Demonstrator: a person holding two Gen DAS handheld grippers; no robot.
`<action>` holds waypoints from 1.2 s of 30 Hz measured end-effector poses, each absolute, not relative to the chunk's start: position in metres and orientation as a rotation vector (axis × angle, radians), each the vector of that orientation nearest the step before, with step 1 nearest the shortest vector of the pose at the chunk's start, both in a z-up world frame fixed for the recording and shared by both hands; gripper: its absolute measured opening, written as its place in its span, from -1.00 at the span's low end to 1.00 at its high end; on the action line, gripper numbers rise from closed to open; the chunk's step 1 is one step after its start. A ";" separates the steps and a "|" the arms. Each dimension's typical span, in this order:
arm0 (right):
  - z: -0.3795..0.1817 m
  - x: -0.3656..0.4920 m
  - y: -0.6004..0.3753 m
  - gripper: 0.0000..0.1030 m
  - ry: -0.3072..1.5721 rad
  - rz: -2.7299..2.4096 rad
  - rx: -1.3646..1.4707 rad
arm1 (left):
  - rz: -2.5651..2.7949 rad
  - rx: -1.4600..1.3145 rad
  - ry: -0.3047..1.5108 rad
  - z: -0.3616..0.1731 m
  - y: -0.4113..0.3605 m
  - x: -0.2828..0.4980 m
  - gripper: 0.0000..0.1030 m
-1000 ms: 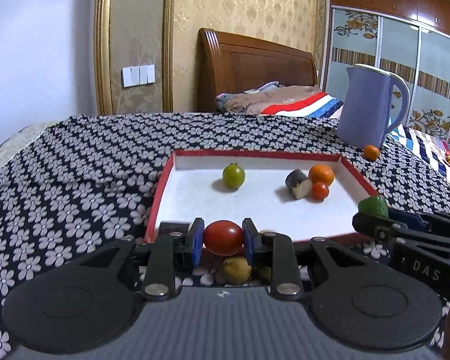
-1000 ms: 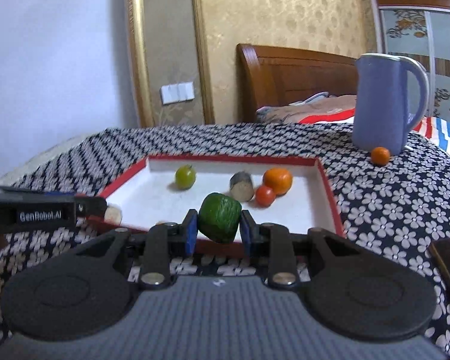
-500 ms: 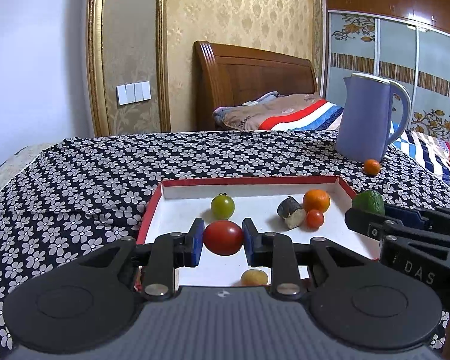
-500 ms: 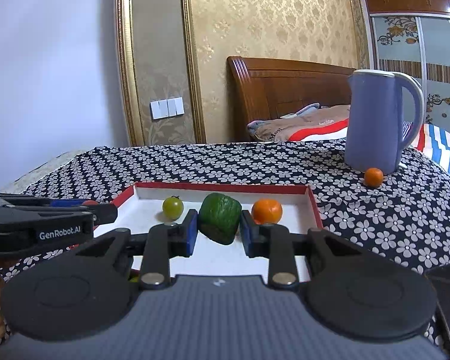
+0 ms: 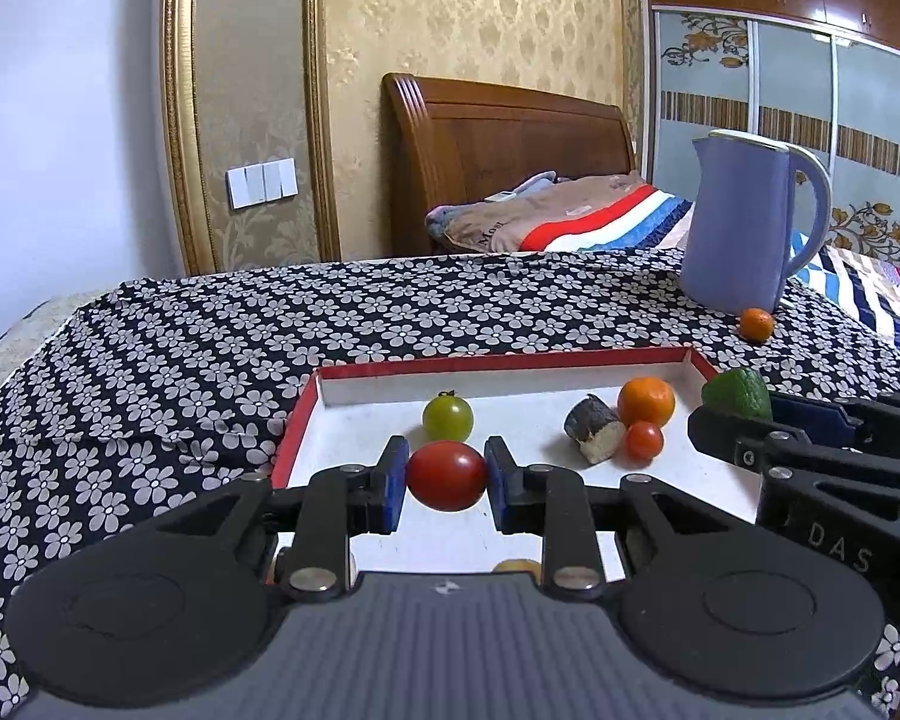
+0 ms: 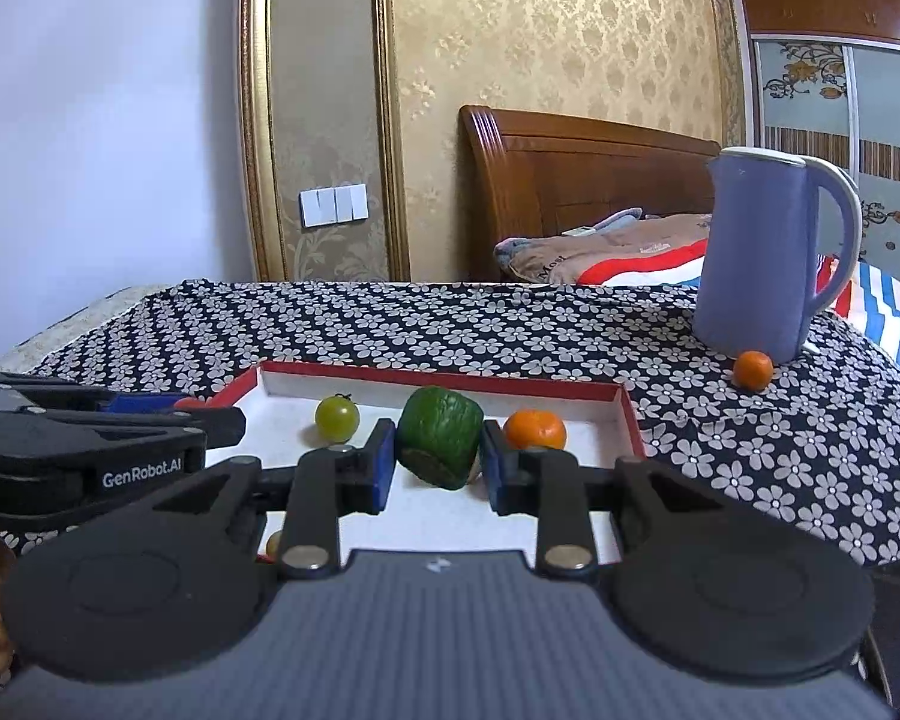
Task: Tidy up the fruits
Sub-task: 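Carry the cucumber piece and red tomato over the tray with both tools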
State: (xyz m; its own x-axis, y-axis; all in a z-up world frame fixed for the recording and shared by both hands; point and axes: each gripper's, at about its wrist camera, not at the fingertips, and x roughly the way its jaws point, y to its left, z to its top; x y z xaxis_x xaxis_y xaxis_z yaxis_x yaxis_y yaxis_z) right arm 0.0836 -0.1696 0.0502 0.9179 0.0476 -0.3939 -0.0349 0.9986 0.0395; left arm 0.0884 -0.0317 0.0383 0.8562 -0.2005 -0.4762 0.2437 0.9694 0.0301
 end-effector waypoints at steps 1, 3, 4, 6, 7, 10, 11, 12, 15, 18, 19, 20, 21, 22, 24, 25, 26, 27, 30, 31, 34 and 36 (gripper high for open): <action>0.051 0.085 -0.170 -0.45 0.408 0.042 0.030 | -0.234 0.094 0.492 0.038 -0.032 0.091 -0.48; 0.050 0.090 -0.170 -0.45 0.414 0.045 0.030 | -0.233 0.096 0.496 0.037 -0.034 0.095 -0.48; 0.050 0.092 -0.170 -0.45 0.417 0.044 0.031 | -0.232 0.099 0.498 0.037 -0.034 0.097 -0.48; 0.050 0.098 -0.170 -0.45 0.423 0.039 0.025 | -0.225 0.104 0.501 0.036 -0.035 0.103 -0.48; 0.050 0.100 -0.170 -0.45 0.424 0.037 0.023 | -0.222 0.108 0.502 0.036 -0.036 0.106 -0.48; 0.049 0.107 -0.170 -0.45 0.428 0.024 0.004 | -0.210 0.105 0.507 0.035 -0.037 0.115 -0.48; 0.048 0.110 -0.171 -0.45 0.431 0.023 0.006 | -0.210 0.101 0.509 0.035 -0.036 0.118 -0.48; 0.048 0.113 -0.171 -0.45 0.436 0.023 0.009 | -0.208 0.099 0.514 0.034 -0.036 0.122 -0.48; 0.047 0.120 -0.173 -0.45 0.443 0.016 0.005 | -0.198 0.108 0.529 0.032 -0.038 0.132 -0.48; 0.047 0.127 -0.173 -0.45 0.451 0.018 0.005 | -0.191 0.120 0.542 0.028 -0.040 0.139 -0.48; 0.047 0.129 -0.173 -0.45 0.453 0.018 0.003 | -0.190 0.120 0.545 0.027 -0.040 0.141 -0.48; 0.047 0.131 -0.173 -0.45 0.455 0.016 0.000 | -0.189 0.122 0.549 0.026 -0.041 0.143 -0.48; 0.046 0.133 -0.173 -0.45 0.458 0.015 -0.001 | -0.188 0.123 0.553 0.025 -0.041 0.144 -0.48; 0.046 0.135 -0.173 -0.46 0.461 0.015 -0.002 | -0.187 0.123 0.555 0.025 -0.041 0.146 -0.48; 0.046 0.139 -0.171 -0.45 0.466 0.017 -0.010 | -0.184 0.125 0.561 0.023 -0.041 0.149 -0.48; 0.046 0.141 -0.171 -0.45 0.468 0.016 -0.016 | -0.183 0.125 0.562 0.023 -0.042 0.151 -0.48; 0.046 0.143 -0.170 -0.45 0.470 0.015 -0.020 | -0.181 0.126 0.564 0.022 -0.042 0.153 -0.48; 0.045 0.144 -0.170 -0.45 0.471 0.015 -0.021 | -0.180 0.127 0.566 0.022 -0.043 0.154 -0.48; 0.045 0.149 -0.171 -0.45 0.476 0.010 -0.020 | -0.181 0.123 0.574 0.022 -0.042 0.159 -0.48; 0.045 0.151 -0.171 -0.45 0.476 0.009 -0.019 | -0.180 0.122 0.575 0.022 -0.042 0.160 -0.48; 0.045 0.157 -0.173 -0.45 0.484 0.011 -0.009 | -0.176 0.128 0.579 0.021 -0.044 0.163 -0.48; 0.045 0.161 -0.173 -0.45 0.488 0.010 -0.013 | -0.174 0.135 0.580 0.021 -0.045 0.166 -0.48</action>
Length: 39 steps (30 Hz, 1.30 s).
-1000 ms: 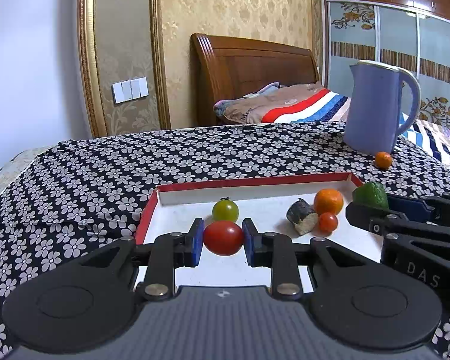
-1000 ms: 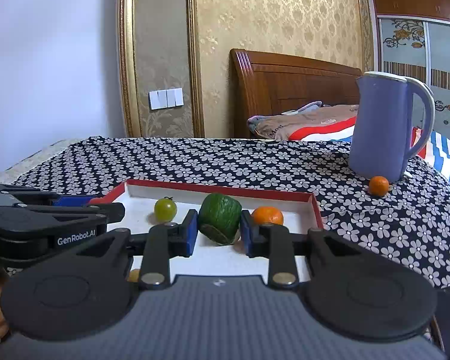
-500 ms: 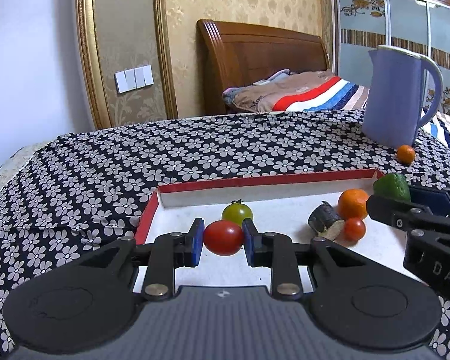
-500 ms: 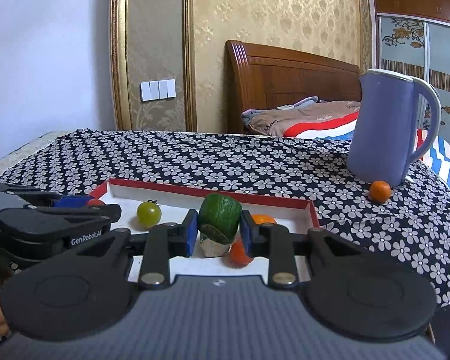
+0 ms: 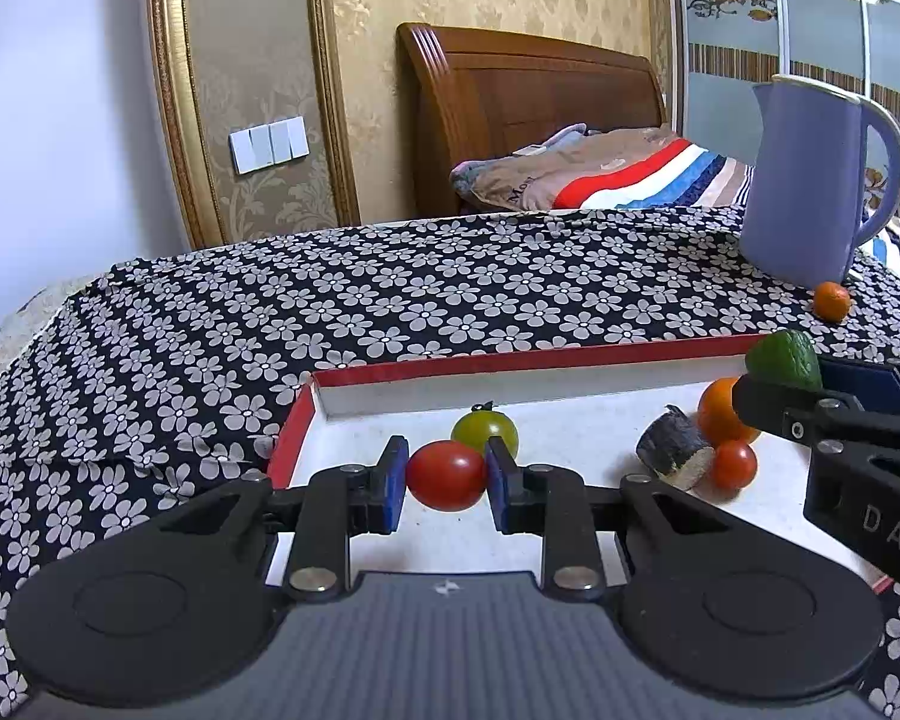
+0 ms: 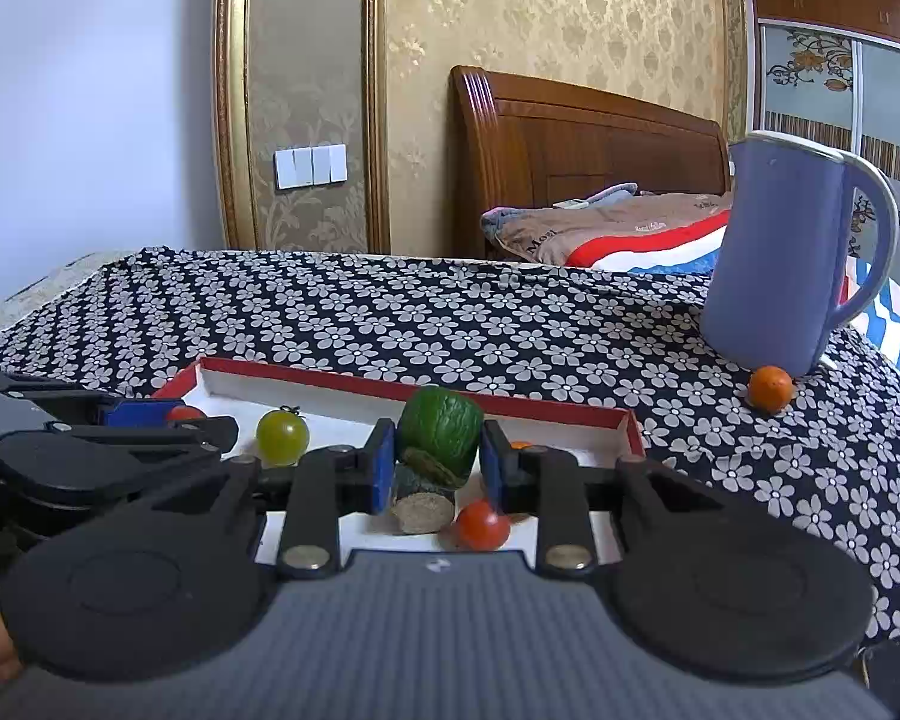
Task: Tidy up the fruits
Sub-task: 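Carry the cucumber piece and red tomato over the tray with both tools, then open both tools to release the cucumber piece and tomato in the tray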
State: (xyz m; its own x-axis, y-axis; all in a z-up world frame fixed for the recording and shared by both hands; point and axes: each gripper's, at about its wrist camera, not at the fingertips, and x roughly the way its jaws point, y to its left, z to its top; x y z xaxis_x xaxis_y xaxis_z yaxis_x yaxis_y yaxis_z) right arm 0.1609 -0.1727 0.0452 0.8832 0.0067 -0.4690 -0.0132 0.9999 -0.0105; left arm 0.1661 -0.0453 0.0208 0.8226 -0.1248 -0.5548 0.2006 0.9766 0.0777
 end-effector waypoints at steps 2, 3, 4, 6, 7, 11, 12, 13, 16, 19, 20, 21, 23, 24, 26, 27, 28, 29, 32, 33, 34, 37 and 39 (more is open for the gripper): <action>0.044 0.164 -0.172 -0.45 0.495 0.008 -0.018 | -0.172 0.136 0.586 0.020 -0.047 0.169 -0.48; 0.043 0.166 -0.172 -0.45 0.499 0.006 -0.019 | -0.172 0.137 0.592 0.019 -0.047 0.172 -0.48; 0.042 0.169 -0.172 -0.45 0.503 0.005 -0.019 | -0.169 0.136 0.597 0.018 -0.047 0.174 -0.48; 0.041 0.173 -0.171 -0.45 0.509 0.002 -0.024 | -0.164 0.136 0.607 0.015 -0.047 0.179 -0.48; 0.040 0.175 -0.171 -0.45 0.513 0.000 -0.026 | -0.161 0.136 0.610 0.014 -0.047 0.180 -0.48; 0.036 0.183 -0.170 -0.45 0.530 -0.008 -0.046 | -0.148 0.135 0.612 0.012 -0.048 0.185 -0.48; 0.035 0.185 -0.170 -0.45 0.534 -0.009 -0.049 | -0.146 0.136 0.613 0.012 -0.048 0.186 -0.48; 0.034 0.187 -0.170 -0.45 0.538 -0.008 -0.050 | -0.146 0.136 0.615 0.012 -0.049 0.189 -0.48; 0.032 0.195 -0.169 -0.45 0.549 -0.014 -0.049 | -0.135 0.140 0.619 0.011 -0.051 0.194 -0.48; 0.029 0.205 -0.171 -0.45 0.569 -0.021 -0.035 | -0.129 0.142 0.627 0.010 -0.052 0.200 -0.48; 0.028 0.208 -0.172 -0.45 0.576 -0.027 -0.030 | -0.129 0.142 0.628 0.010 -0.052 0.201 -0.48; 0.026 0.210 -0.173 -0.45 0.582 -0.029 -0.027 | -0.130 0.143 0.630 0.010 -0.052 0.201 -0.48; 0.024 0.212 -0.174 -0.39 0.590 -0.030 -0.025 | -0.130 0.148 0.626 0.009 -0.053 0.201 -0.48; 0.022 0.212 -0.174 -0.25 0.593 -0.034 -0.028 | -0.129 0.153 0.624 0.009 -0.054 0.201 -0.48; 0.021 0.211 -0.174 -0.10 0.590 -0.036 -0.035 | -0.124 0.159 0.624 0.009 -0.055 0.201 -0.48; 0.021 0.210 -0.173 -0.07 0.588 -0.036 -0.037 | -0.122 0.157 0.625 0.008 -0.055 0.201 -0.48; 0.022 0.209 -0.173 -0.07 0.585 -0.038 -0.040 | -0.122 0.154 0.628 0.008 -0.054 0.201 -0.48; 0.022 0.208 -0.174 -0.07 0.582 -0.039 -0.042 | -0.124 0.149 0.635 0.008 -0.053 0.201 -0.48; 0.025 0.202 -0.174 -0.05 0.572 -0.038 -0.037 | -0.131 0.111 0.655 0.009 -0.046 0.203 -0.47; 0.026 0.199 -0.174 0.00 0.566 -0.040 -0.035 | -0.133 0.091 0.662 0.009 -0.043 0.204 -0.45; 0.027 0.197 -0.174 0.01 0.559 -0.042 -0.035 | -0.133 0.073 0.668 0.010 -0.041 0.205 -0.41; 0.034 0.186 -0.173 0.05 0.529 -0.037 -0.037 | -0.148 0.038 0.664 0.015 -0.033 0.203 -0.40; 0.040 0.177 -0.173 0.10 0.505 -0.035 -0.033 | -0.153 0.032 0.651 0.021 -0.029 0.199 -0.35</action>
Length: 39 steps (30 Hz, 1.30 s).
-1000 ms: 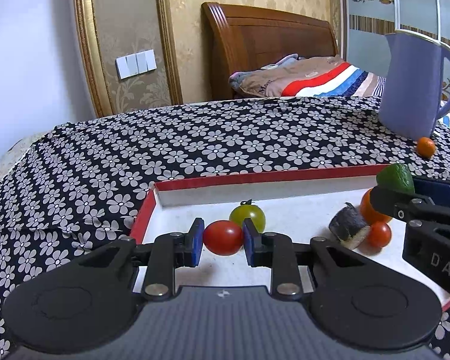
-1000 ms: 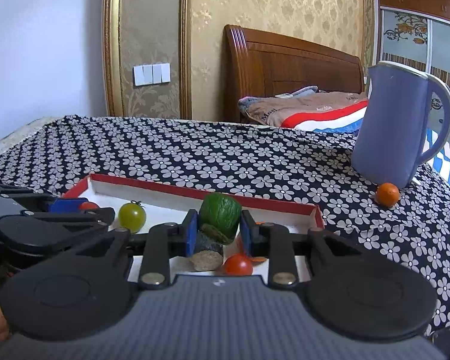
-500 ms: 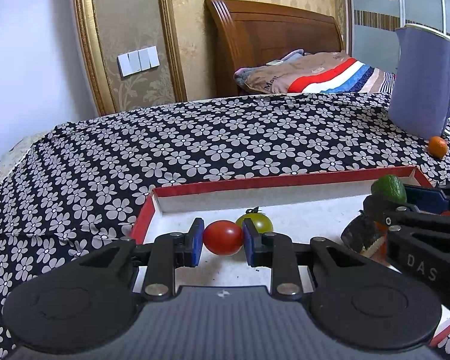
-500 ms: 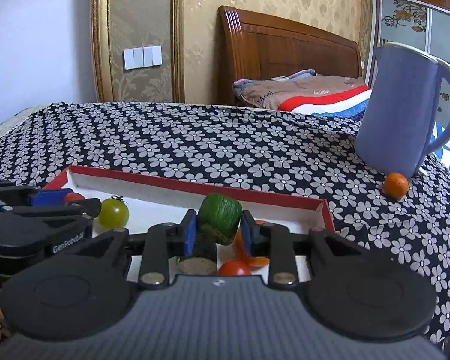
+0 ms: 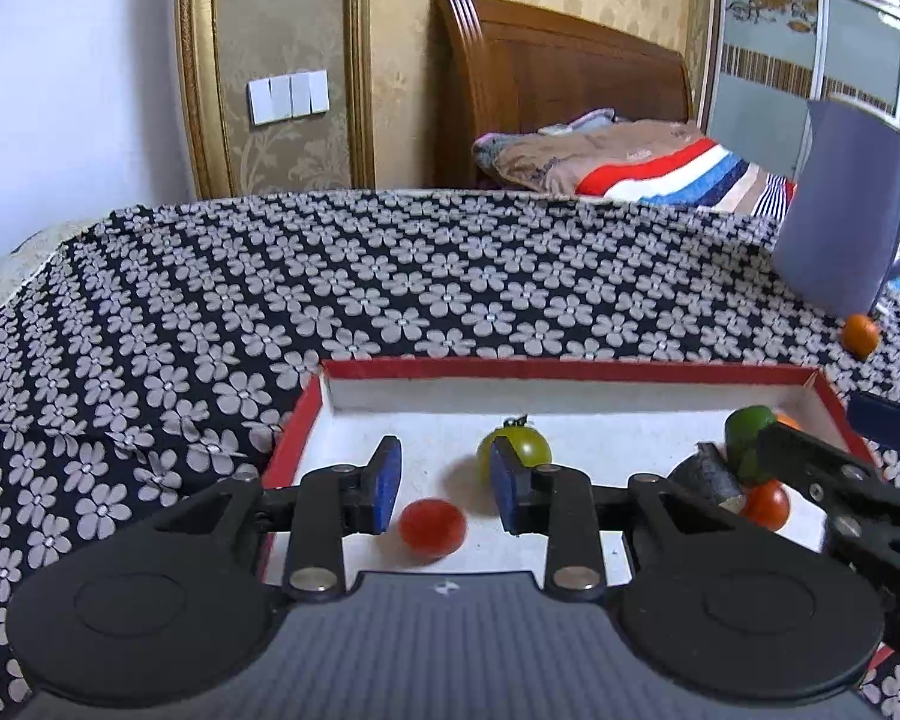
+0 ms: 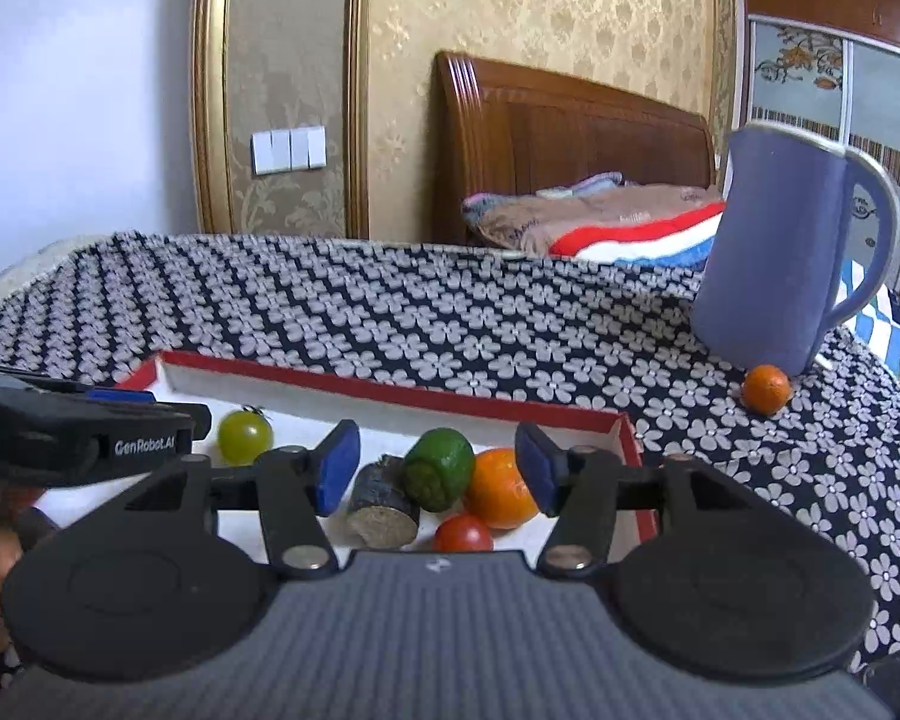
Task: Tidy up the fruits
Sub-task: 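Open both tools to release the cucumber piece and tomato in the tray, then grasp the green tomato with the right tool while the left tool grasps the brown pear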
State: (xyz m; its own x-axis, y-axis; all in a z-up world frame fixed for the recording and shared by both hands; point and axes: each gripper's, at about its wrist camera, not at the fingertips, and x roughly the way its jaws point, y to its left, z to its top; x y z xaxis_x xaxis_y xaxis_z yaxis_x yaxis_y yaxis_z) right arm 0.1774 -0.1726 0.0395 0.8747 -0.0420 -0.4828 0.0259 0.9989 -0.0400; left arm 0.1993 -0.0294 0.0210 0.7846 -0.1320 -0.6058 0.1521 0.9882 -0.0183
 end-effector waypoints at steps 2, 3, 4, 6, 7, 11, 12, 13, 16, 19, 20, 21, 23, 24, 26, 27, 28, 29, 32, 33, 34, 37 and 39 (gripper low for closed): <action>0.045 0.163 -0.170 0.14 0.472 -0.028 -0.040 | -0.152 0.025 0.633 0.028 -0.023 0.193 0.29; 0.047 0.154 -0.168 0.19 0.457 -0.021 -0.044 | -0.150 0.019 0.608 0.032 -0.018 0.186 0.47; 0.048 0.146 -0.167 0.20 0.442 -0.019 -0.043 | -0.141 0.017 0.579 0.036 -0.013 0.179 0.62; 0.048 0.127 -0.163 0.20 0.427 -0.012 -0.047 | -0.103 0.029 0.550 0.043 -0.003 0.162 0.62; 0.047 0.116 -0.160 0.20 0.415 -0.009 -0.044 | -0.099 0.029 0.548 0.044 0.002 0.157 0.62; 0.039 0.078 -0.147 0.20 0.399 0.041 -0.021 | -0.099 -0.020 0.523 0.041 0.032 0.118 0.62; 0.035 0.070 -0.145 0.20 0.406 0.058 -0.005 | -0.093 -0.033 0.520 0.038 0.039 0.111 0.62; 0.031 0.064 -0.141 0.19 0.423 0.081 0.002 | -0.084 -0.052 0.518 0.032 0.048 0.101 0.62; 0.017 0.057 -0.132 0.19 0.477 0.122 0.007 | -0.047 -0.110 0.524 0.015 0.070 0.083 0.62; 0.009 0.059 -0.120 0.18 0.519 0.153 -0.011 | 0.006 -0.141 0.508 0.006 0.087 0.066 0.62; 0.008 0.060 -0.117 0.18 0.526 0.162 -0.016 | 0.030 -0.142 0.509 0.003 0.091 0.063 0.62; 0.006 0.061 -0.114 0.18 0.532 0.170 -0.019 | 0.043 -0.140 0.511 0.001 0.095 0.060 0.62; 0.003 0.063 -0.107 0.18 0.547 0.181 -0.032 | 0.047 -0.125 0.511 -0.003 0.098 0.057 0.62; 0.002 0.065 -0.105 0.17 0.555 0.187 -0.036 | 0.052 -0.120 0.516 -0.006 0.099 0.056 0.62; -0.003 0.068 -0.102 0.18 0.572 0.193 -0.037 | 0.047 -0.113 0.522 -0.010 0.100 0.056 0.62; -0.005 0.069 -0.100 0.15 0.579 0.194 -0.038 | 0.040 -0.112 0.526 -0.012 0.100 0.057 0.62; -0.007 0.072 -0.099 0.14 0.589 0.196 -0.039 | 0.036 -0.112 0.529 -0.013 0.099 0.057 0.62; -0.008 0.074 -0.099 0.13 0.597 0.204 -0.035 | 0.030 -0.110 0.531 -0.014 0.099 0.057 0.62; -0.012 0.082 -0.100 0.00 0.617 0.225 -0.018 | 0.023 -0.114 0.534 -0.015 0.100 0.055 0.62; -0.014 0.085 -0.100 -0.06 0.624 0.232 -0.019 | 0.018 -0.117 0.534 -0.015 0.101 0.055 0.62; -0.015 0.087 -0.099 -0.09 0.630 0.239 -0.020 | 0.014 -0.118 0.535 -0.015 0.101 0.055 0.62; -0.017 0.093 -0.099 -0.33 0.646 0.252 -0.009 | 0.011 -0.119 0.542 -0.016 0.101 0.055 0.62; -0.017 0.094 -0.100 -0.38 0.641 0.244 -0.012 | 0.005 -0.114 0.544 -0.015 0.099 0.053 0.62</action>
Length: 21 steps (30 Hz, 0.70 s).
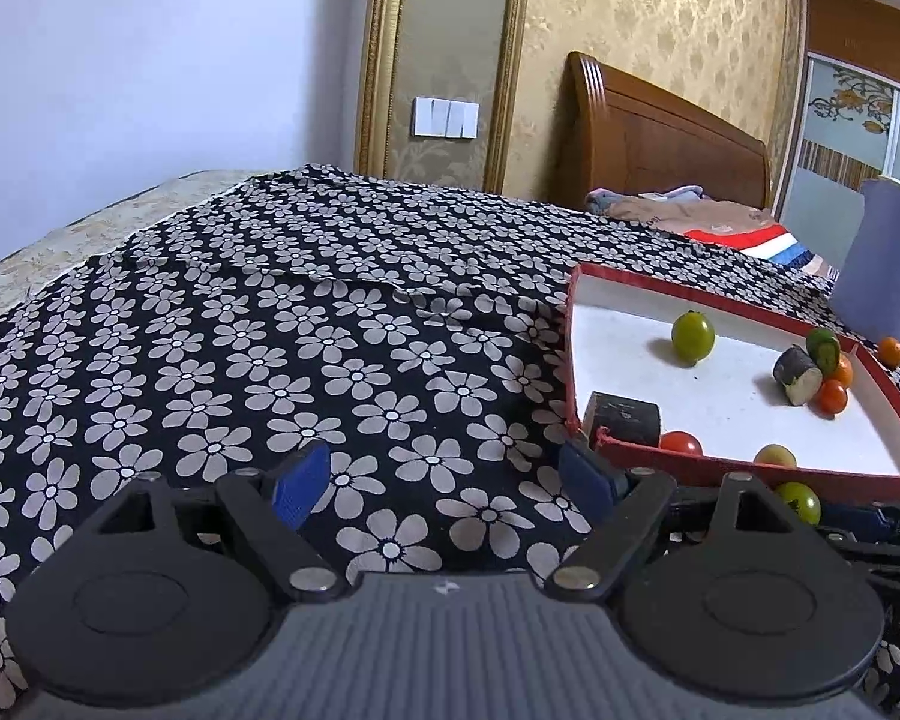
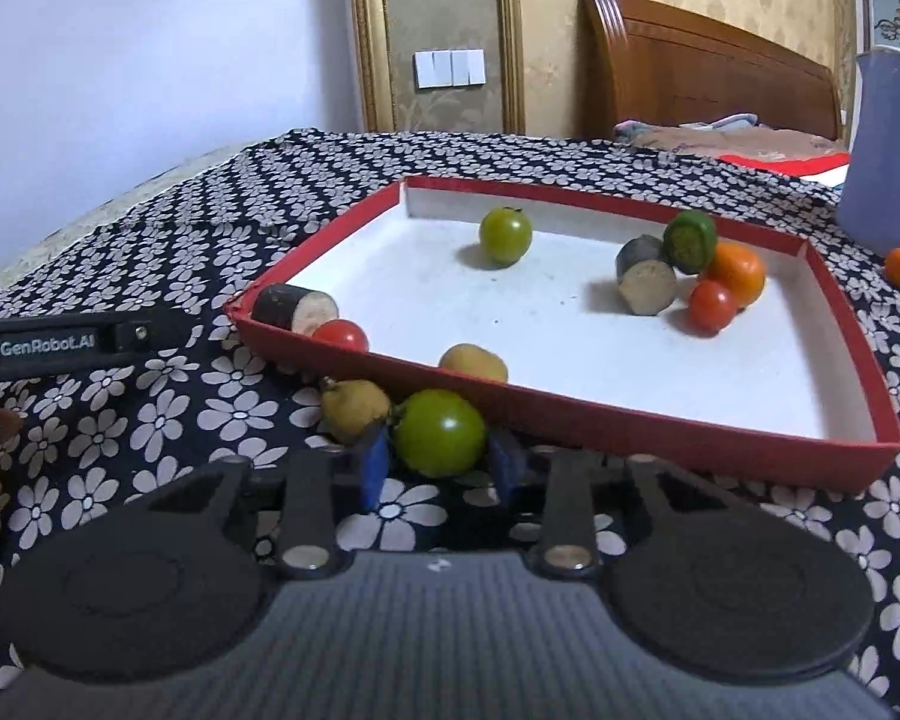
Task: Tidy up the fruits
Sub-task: 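Grasp the green tomato with the right tool while the left tool grasps the brown pear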
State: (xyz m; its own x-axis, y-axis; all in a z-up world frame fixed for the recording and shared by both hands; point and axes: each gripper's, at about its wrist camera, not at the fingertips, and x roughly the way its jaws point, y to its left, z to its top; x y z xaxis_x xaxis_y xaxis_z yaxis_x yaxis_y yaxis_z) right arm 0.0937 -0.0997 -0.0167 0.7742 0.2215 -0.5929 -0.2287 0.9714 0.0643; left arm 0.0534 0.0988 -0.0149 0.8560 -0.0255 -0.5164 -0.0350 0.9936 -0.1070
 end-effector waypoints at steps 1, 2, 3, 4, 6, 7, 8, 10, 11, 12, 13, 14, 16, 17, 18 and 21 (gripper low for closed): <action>-0.016 0.092 -0.100 -0.38 0.636 0.247 -0.010 | -0.002 -0.111 0.542 -0.013 0.097 0.053 0.62; -0.016 0.090 -0.100 -0.38 0.632 0.245 -0.013 | -0.017 -0.104 0.534 -0.012 0.094 0.051 0.62; -0.016 0.087 -0.100 -0.38 0.625 0.238 -0.019 | -0.035 -0.094 0.529 -0.010 0.092 0.049 0.62; -0.015 0.083 -0.101 -0.38 0.615 0.228 -0.031 | -0.057 -0.083 0.526 -0.008 0.088 0.046 0.62; -0.013 0.076 -0.106 -0.38 0.599 0.206 -0.040 | -0.114 -0.061 0.519 -0.006 0.078 0.043 0.62; -0.011 0.072 -0.110 -0.38 0.590 0.191 -0.042 | -0.152 -0.046 0.526 -0.006 0.072 0.042 0.62; -0.010 0.069 -0.115 -0.38 0.580 0.174 -0.049 | -0.173 -0.036 0.534 -0.005 0.066 0.041 0.62; -0.007 0.063 -0.126 -0.38 0.565 0.143 -0.047 | -0.199 -0.020 0.548 -0.007 0.051 0.041 0.62; -0.005 0.060 -0.131 -0.38 0.558 0.134 -0.039 | -0.205 -0.015 0.555 -0.008 0.045 0.042 0.62; -0.004 0.058 -0.137 -0.38 0.553 0.128 -0.029 | -0.212 -0.010 0.563 -0.009 0.039 0.043 0.62; -0.003 0.057 -0.142 -0.38 0.547 0.120 -0.019 | -0.217 -0.003 0.569 -0.010 0.033 0.045 0.62; -0.003 0.055 -0.147 -0.38 0.542 0.112 -0.011 | -0.223 0.006 0.575 -0.010 0.026 0.046 0.62; -0.003 0.054 -0.155 -0.38 0.537 0.105 0.008 | -0.235 0.022 0.583 -0.011 0.015 0.048 0.62; -0.004 0.053 -0.159 -0.38 0.536 0.103 0.017 | -0.251 0.034 0.585 -0.012 0.010 0.049 0.62; -0.005 0.053 -0.161 -0.38 0.534 0.101 0.023 | -0.267 0.045 0.587 -0.012 0.005 0.049 0.62; -0.007 0.051 -0.165 -0.38 0.529 0.102 0.034 | -0.265 0.074 0.611 -0.019 -0.008 0.058 0.62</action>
